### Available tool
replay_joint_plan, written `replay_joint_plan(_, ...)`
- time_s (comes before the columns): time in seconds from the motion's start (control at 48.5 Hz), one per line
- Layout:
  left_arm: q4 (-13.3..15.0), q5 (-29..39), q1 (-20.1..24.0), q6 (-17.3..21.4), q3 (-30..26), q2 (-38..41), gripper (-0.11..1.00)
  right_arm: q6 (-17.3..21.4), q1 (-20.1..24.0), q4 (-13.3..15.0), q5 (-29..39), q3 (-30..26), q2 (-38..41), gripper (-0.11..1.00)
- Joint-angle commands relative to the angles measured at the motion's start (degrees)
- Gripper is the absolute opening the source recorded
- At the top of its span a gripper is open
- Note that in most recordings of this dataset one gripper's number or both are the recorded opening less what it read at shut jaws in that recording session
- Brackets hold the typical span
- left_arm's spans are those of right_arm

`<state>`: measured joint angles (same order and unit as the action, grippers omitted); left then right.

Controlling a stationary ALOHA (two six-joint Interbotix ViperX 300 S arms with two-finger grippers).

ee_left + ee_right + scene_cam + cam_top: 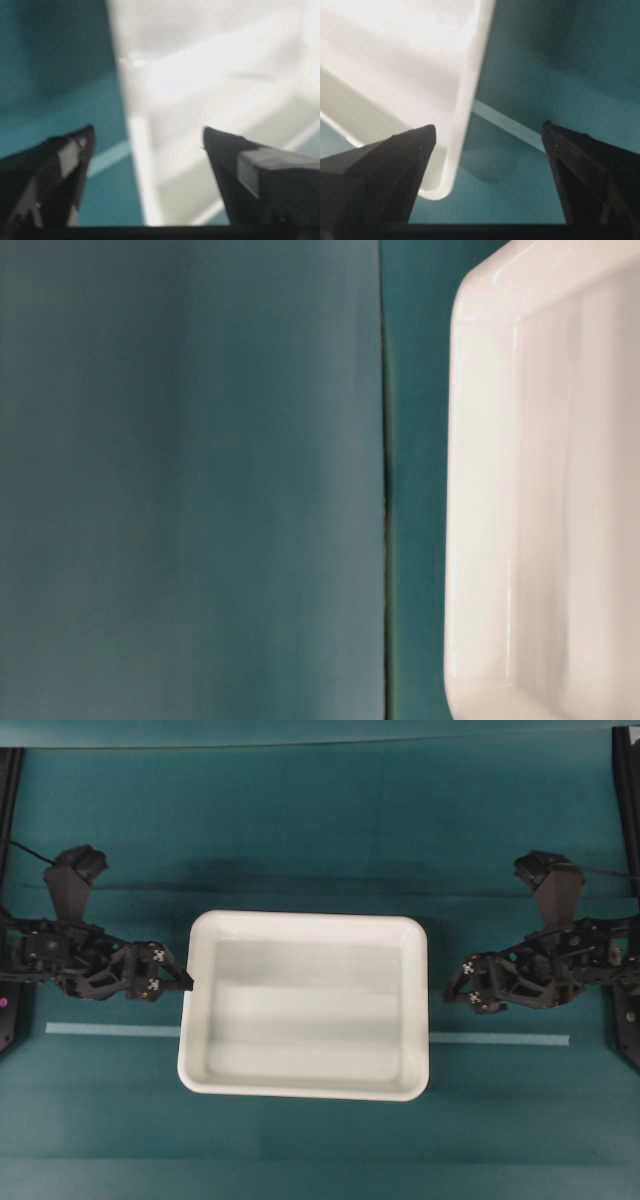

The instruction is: Lift the white case with both hands.

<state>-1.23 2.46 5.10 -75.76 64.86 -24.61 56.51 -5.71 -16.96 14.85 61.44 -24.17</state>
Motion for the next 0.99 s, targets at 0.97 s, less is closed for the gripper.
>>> replay_joint_plan(0.97, -0.4, -0.2, 0.7, 46.3, -6.2, -27.9, 0.90, -32.3, -1.8, 19.5, 4.2, -3.2, -33.8, 0.90)
